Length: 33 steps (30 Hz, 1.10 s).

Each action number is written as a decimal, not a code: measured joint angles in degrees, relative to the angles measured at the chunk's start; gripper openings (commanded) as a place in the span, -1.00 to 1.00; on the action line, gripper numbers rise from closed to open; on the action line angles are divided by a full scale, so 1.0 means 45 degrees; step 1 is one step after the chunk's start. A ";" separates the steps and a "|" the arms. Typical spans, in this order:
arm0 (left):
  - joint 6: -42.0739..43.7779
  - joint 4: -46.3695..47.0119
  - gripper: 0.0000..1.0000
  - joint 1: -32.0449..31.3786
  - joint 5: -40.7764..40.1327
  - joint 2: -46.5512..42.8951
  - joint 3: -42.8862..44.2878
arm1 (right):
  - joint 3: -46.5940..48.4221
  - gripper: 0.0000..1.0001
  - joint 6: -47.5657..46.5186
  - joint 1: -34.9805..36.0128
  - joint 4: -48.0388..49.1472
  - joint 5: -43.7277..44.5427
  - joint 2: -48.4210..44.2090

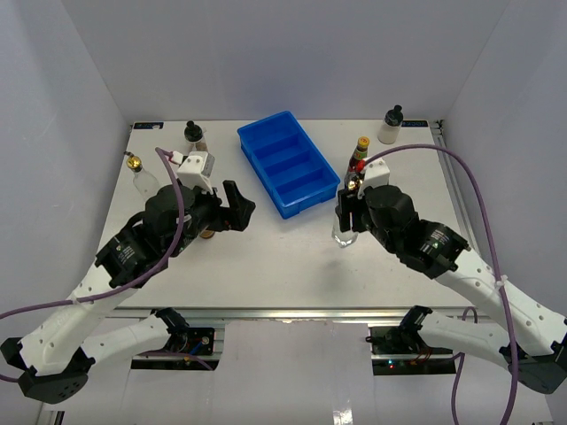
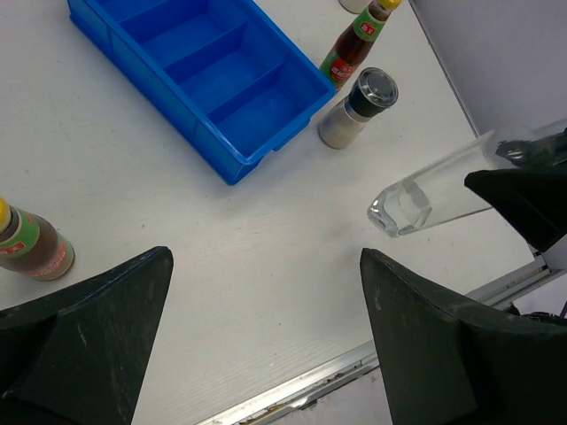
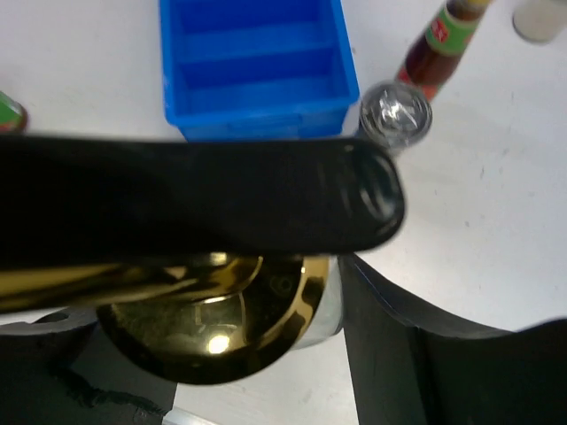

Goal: Organize the condiment bottles

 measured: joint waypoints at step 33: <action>-0.0099 -0.0300 0.96 0.0180 -0.1582 0.1864 0.1526 | 1.2272 -0.85 -0.4172 -0.4470 0.5382 -0.7036 1.3607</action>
